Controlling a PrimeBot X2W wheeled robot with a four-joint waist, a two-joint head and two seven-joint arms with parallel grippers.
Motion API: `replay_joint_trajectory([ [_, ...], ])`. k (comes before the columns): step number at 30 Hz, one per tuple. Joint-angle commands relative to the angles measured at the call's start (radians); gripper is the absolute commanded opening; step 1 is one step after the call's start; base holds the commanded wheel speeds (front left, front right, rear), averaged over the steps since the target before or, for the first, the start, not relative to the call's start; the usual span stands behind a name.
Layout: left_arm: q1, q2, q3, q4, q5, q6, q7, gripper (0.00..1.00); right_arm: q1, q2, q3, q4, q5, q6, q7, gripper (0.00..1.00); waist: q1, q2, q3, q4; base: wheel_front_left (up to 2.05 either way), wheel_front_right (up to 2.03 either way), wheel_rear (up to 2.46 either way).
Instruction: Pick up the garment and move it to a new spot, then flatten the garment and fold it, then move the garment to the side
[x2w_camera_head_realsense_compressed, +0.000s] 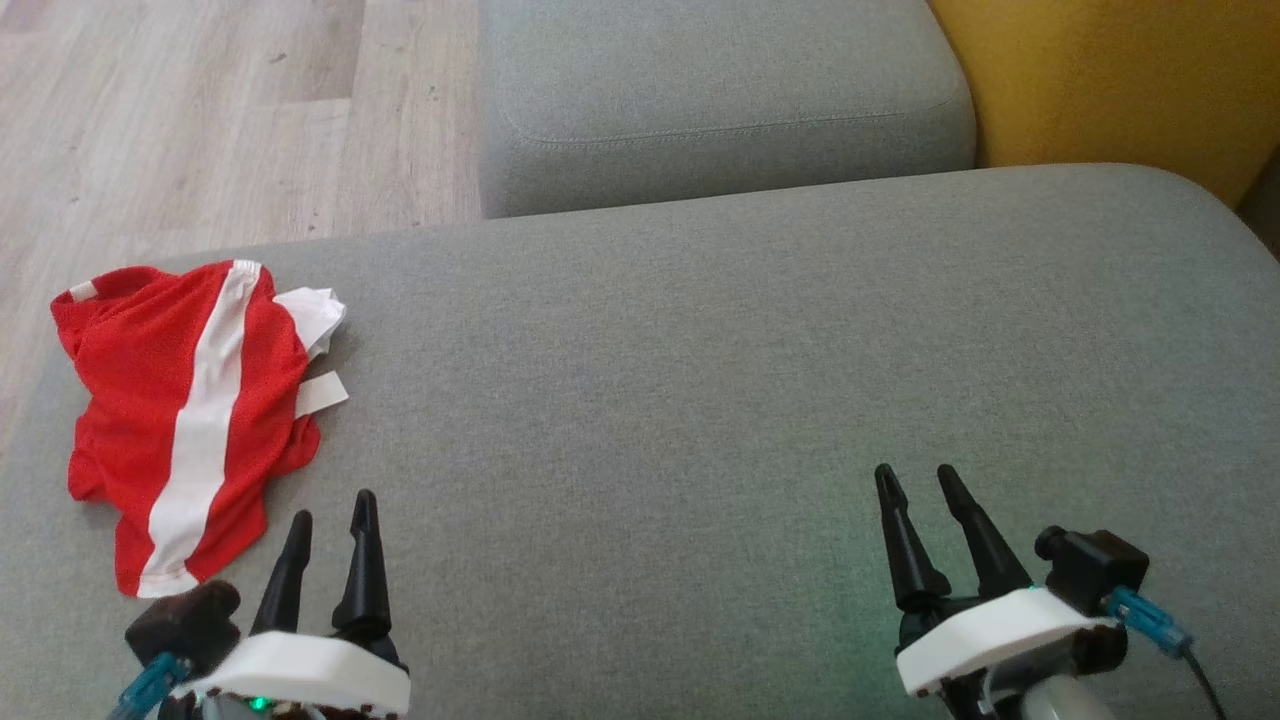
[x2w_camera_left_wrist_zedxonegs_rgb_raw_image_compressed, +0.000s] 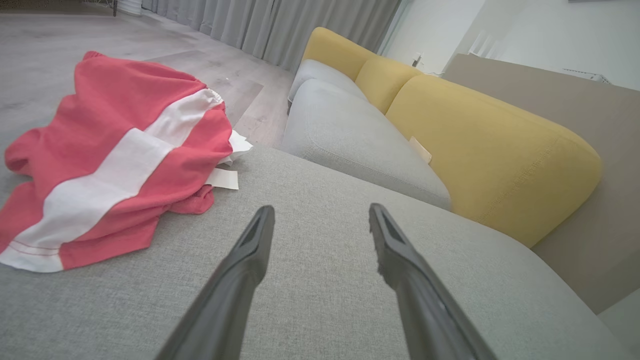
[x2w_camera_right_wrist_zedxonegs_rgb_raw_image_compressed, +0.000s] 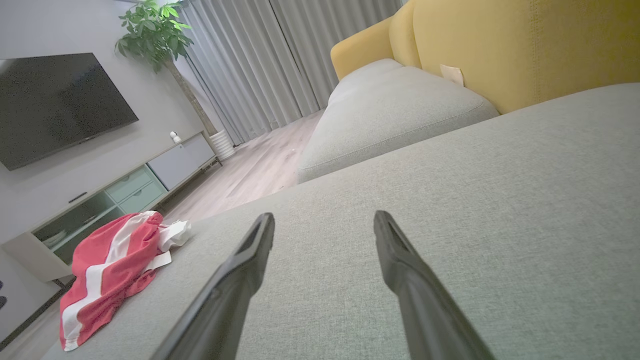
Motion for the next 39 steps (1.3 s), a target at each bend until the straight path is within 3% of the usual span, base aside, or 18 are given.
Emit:
replay_joint_trajectory([
  [1,-0.027,0.013,0.023,-0.043,0.029,0.001,-0.015,1.00,-0.059,-0.006,0.017,-0.027,-0.029,-0.001,-0.017,1.00,0.0000,0.0000,0.000,0.000,0.00,0.00,0.00],
  [32,-0.010,0.019,0.004,-0.052,0.338,0.005,-0.106,1.00,-0.087,-0.008,0.024,-0.007,-0.403,-0.001,-0.109,1.00,0.0000,0.0000,-0.017,-0.016,0.00,0.00,0.00],
  [39,-0.011,0.019,0.010,-0.043,0.347,-0.001,-0.108,1.00,-0.090,-0.008,0.023,0.002,-0.406,-0.001,-0.111,1.00,0.0000,0.0000,-0.014,-0.020,0.00,0.00,0.00],
])
